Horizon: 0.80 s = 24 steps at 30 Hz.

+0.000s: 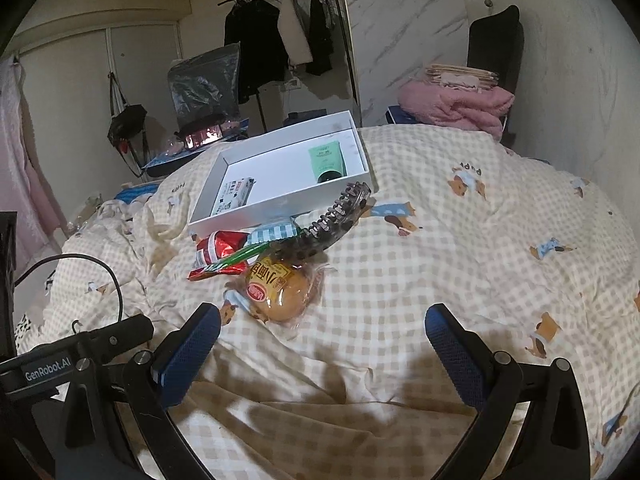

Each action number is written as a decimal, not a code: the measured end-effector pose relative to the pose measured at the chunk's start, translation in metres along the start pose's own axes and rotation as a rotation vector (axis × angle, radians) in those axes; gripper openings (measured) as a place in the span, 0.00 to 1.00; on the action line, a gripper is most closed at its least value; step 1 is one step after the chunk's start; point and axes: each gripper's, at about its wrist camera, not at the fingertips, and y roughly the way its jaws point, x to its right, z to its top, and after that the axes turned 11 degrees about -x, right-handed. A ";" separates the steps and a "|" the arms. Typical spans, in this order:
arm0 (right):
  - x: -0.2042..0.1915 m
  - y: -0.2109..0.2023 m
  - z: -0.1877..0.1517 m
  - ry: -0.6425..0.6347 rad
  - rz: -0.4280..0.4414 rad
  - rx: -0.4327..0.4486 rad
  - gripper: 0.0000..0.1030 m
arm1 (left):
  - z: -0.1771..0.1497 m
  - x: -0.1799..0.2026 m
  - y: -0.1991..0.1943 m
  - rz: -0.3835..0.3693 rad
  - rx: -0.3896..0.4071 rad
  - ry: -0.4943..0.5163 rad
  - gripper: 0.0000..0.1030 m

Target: Organize objects

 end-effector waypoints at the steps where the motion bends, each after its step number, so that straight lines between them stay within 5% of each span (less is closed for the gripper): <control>1: 0.000 -0.001 0.000 0.002 0.001 0.000 1.00 | 0.000 0.000 0.000 0.001 0.002 0.001 0.99; 24: 0.000 -0.003 -0.001 0.005 0.005 -0.010 1.00 | 0.000 -0.002 0.001 -0.018 0.001 -0.015 0.99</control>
